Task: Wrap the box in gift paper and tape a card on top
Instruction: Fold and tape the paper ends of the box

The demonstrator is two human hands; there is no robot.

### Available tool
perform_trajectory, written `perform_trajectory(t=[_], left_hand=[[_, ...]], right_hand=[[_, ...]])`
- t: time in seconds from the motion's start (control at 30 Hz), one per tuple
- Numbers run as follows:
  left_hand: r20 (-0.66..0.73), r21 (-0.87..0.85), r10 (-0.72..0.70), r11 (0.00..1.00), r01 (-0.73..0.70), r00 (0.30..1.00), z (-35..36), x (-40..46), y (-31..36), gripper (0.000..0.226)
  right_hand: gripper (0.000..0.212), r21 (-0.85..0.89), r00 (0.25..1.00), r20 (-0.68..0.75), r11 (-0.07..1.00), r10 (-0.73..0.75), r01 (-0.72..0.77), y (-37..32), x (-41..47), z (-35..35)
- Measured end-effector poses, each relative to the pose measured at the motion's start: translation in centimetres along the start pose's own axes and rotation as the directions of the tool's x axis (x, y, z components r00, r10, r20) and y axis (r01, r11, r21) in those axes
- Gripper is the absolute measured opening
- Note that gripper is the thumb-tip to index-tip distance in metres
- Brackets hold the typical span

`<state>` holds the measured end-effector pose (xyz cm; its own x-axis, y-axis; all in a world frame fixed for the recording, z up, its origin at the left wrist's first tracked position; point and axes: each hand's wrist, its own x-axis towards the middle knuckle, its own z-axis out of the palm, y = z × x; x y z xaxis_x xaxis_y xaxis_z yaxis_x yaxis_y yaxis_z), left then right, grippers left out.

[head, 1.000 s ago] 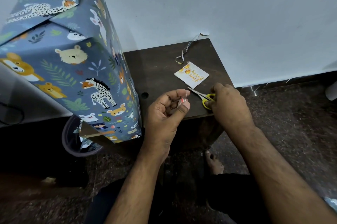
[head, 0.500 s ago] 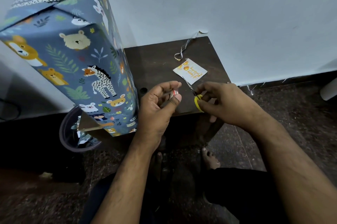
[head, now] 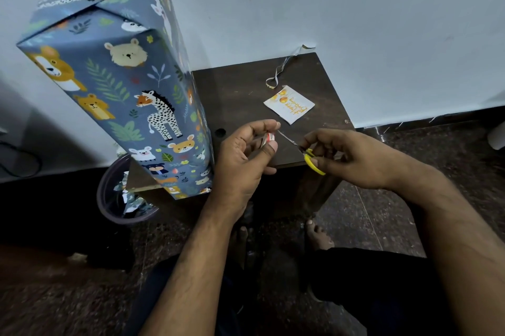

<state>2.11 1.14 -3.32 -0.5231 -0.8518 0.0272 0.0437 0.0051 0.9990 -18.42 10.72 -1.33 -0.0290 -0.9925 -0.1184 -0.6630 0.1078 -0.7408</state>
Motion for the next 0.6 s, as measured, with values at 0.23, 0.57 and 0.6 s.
perform_trajectory(t=[0.23, 0.57, 0.6], left_hand=[[0.082, 0.01, 0.012, 1.0, -0.013, 0.997, -0.45, -0.13, 0.05, 0.026], [0.127, 0.023, 0.012, 1.0, -0.015, 0.992, -0.27, -0.24, 0.22, 0.029], [0.127, 0.024, 0.011, 1.0, -0.015, 0.992, -0.26, -0.25, 0.25, 0.029]], right_hand=[[0.028, 0.041, 1.0, 0.016, 0.999, -0.02, 0.019, 0.61, -0.17, -0.41], [0.03, 0.008, 0.999, 0.011, 0.999, -0.04, 0.04, 0.85, -0.34, -0.66], [0.03, 0.003, 0.999, 0.009, 0.999, -0.038, 0.038, 0.86, -0.36, -0.73]])
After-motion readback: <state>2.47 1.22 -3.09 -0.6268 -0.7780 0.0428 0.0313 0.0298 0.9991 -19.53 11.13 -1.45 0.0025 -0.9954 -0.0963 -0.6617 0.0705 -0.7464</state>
